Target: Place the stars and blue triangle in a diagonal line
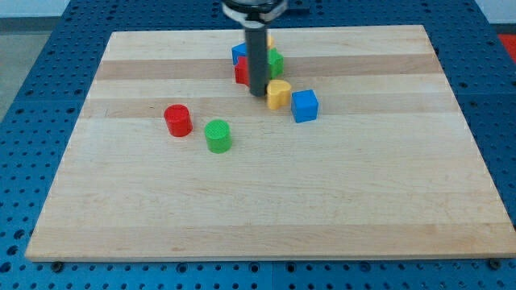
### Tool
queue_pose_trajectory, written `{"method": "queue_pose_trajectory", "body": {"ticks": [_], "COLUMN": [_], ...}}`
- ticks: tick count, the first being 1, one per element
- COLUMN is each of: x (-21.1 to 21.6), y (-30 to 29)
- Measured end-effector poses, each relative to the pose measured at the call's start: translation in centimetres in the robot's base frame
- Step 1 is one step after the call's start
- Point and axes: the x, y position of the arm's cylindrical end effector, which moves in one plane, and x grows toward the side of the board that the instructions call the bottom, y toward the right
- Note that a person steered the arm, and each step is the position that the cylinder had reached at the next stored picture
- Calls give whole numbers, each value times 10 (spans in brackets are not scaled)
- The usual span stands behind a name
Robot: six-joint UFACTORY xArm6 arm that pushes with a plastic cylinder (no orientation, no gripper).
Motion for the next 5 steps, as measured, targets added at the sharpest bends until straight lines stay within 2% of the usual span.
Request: {"method": "queue_pose_trajectory", "body": {"ticks": [2, 3, 5], "x": [12, -7, -92], "y": [32, 32, 41]}}
